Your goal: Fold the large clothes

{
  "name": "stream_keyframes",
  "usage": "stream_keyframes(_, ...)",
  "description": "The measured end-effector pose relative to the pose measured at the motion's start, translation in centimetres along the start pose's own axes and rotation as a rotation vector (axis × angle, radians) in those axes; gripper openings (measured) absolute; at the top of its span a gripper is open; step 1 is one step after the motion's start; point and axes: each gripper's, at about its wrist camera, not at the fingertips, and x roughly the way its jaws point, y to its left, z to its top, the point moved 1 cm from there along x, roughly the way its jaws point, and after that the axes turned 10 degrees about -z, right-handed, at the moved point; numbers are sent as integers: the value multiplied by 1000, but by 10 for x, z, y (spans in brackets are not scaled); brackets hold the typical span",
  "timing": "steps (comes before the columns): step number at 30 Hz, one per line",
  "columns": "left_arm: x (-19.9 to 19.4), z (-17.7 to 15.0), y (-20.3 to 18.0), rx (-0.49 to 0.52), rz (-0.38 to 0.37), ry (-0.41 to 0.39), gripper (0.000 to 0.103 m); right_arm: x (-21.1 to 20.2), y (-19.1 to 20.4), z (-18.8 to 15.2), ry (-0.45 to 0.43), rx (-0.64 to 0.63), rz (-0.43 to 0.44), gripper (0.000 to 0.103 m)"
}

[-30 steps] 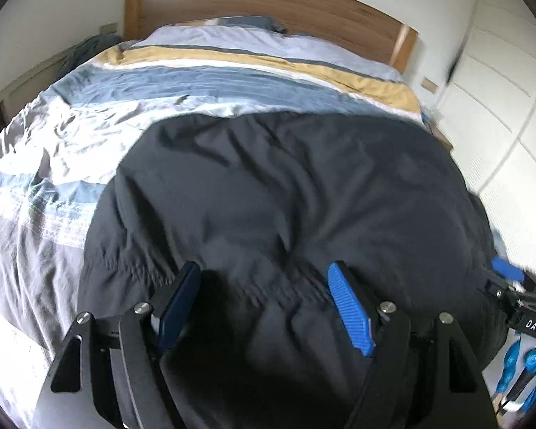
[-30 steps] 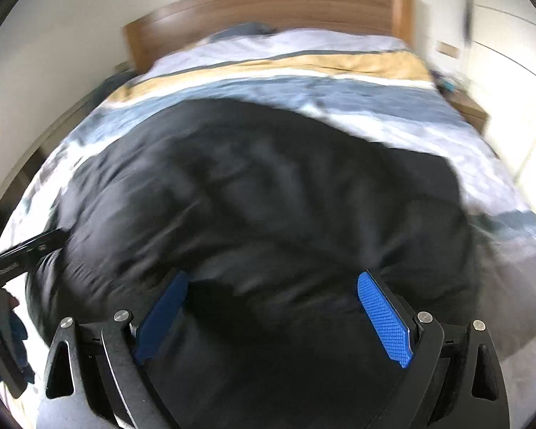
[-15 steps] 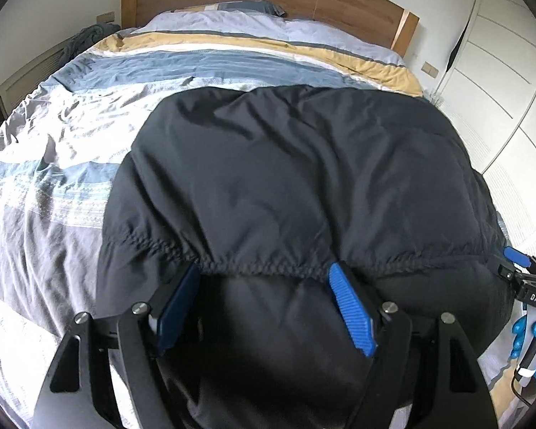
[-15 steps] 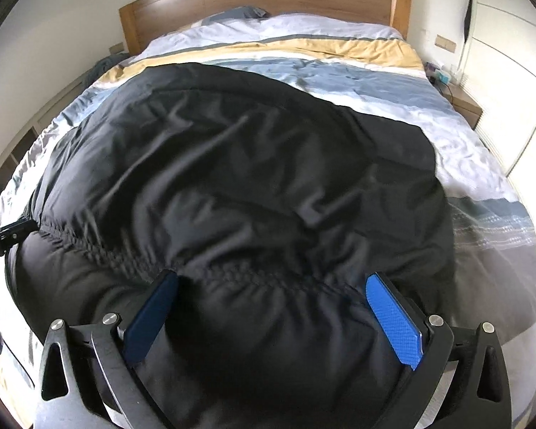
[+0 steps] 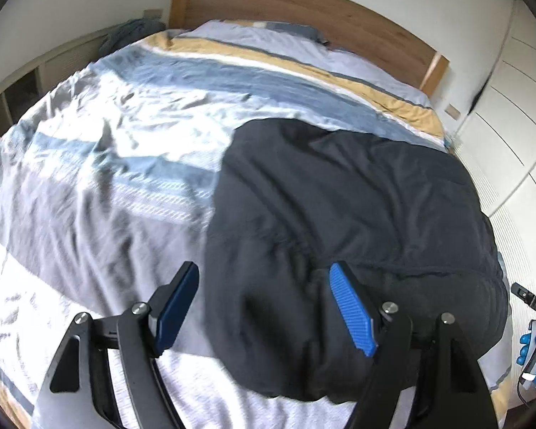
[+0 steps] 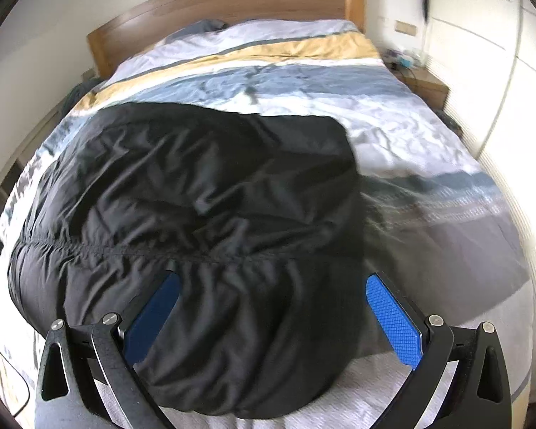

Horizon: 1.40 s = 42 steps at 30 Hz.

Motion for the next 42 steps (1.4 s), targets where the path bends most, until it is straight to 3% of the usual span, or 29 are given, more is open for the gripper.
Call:
stream_keyframes(10, -15, -1, 39, -62, 32, -23, 75, 17, -51, 1, 59, 168, 32, 103)
stream_keyframes(16, -31, -5, 56, -134, 30, -64, 75, 11, -61, 0, 46, 185, 29, 103)
stream_keyframes(22, -47, -8, 69, -168, 24, -32, 75, -5, -66, -2, 13, 169, 55, 103)
stream_keyframes(26, -52, -12, 77, -173, 52, -32, 75, -7, -68, -7, 42, 174, 110, 103)
stream_keyframes(31, -47, -20, 96, -276, -76, -17, 75, 1, -78, -20, 95, 215, 153, 103)
stream_keyframes(36, -39, -23, 99, -283, -148, 14, 75, 9, -93, -32, 125, 284, 174, 103)
stream_keyframes(42, -9, -18, 103, -346, -356, 50, 80, 28, -102, -34, 175, 375, 295, 103)
